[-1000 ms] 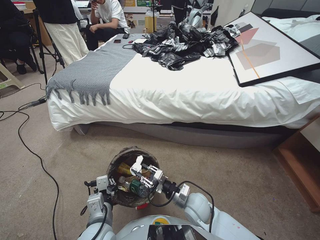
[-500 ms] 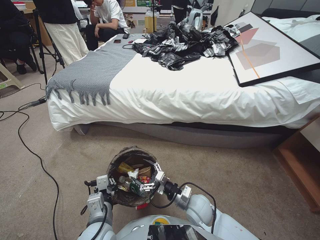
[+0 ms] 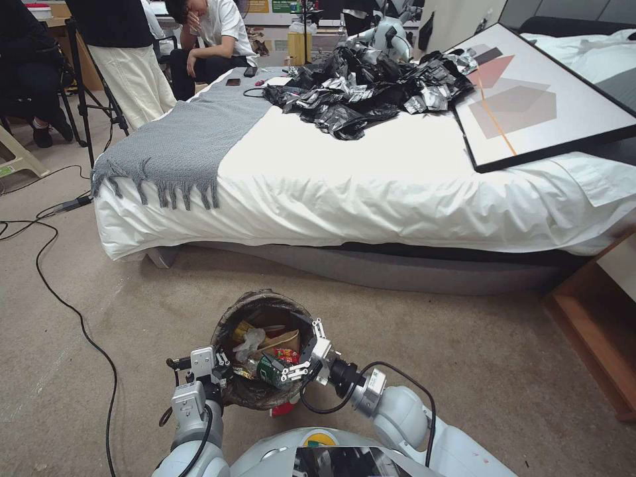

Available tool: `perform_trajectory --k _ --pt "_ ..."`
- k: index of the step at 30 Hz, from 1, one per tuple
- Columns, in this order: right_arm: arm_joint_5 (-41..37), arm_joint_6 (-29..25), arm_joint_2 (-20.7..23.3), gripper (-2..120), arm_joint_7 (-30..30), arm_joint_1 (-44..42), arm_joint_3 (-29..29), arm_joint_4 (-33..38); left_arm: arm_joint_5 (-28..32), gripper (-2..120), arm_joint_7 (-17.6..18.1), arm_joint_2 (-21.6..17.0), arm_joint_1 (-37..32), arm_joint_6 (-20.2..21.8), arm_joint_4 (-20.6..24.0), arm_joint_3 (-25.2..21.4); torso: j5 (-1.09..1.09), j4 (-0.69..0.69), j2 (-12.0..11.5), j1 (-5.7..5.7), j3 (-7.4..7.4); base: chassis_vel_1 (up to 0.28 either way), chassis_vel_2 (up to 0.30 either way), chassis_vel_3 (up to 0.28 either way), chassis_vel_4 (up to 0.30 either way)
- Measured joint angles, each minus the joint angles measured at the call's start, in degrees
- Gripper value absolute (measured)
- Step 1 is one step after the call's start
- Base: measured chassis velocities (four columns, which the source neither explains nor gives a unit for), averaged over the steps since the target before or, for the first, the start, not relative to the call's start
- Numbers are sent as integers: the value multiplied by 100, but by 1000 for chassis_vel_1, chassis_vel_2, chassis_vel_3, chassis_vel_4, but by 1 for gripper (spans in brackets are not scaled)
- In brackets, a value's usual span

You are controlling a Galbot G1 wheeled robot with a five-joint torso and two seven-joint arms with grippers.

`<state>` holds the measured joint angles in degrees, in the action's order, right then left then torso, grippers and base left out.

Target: Pick up the trash bin, then pick up the garbage from the floor and place it into the trash bin.

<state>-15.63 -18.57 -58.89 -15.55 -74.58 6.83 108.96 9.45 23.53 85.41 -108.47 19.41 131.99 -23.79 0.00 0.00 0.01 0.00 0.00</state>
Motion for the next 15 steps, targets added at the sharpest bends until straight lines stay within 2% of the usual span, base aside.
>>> perform_trajectory --k 11,15 --pt "162 -71 -19 100 233 -175 -236 407 14 0 0 -4 7 0 -29 -19 0 0 -1 0 0 0 0 0 0" --pt "323 -105 -178 100 762 -457 -639 969 42 0 0 -11 27 0 -54 -56 0 -1 -1 0 0 0 0 0 0"
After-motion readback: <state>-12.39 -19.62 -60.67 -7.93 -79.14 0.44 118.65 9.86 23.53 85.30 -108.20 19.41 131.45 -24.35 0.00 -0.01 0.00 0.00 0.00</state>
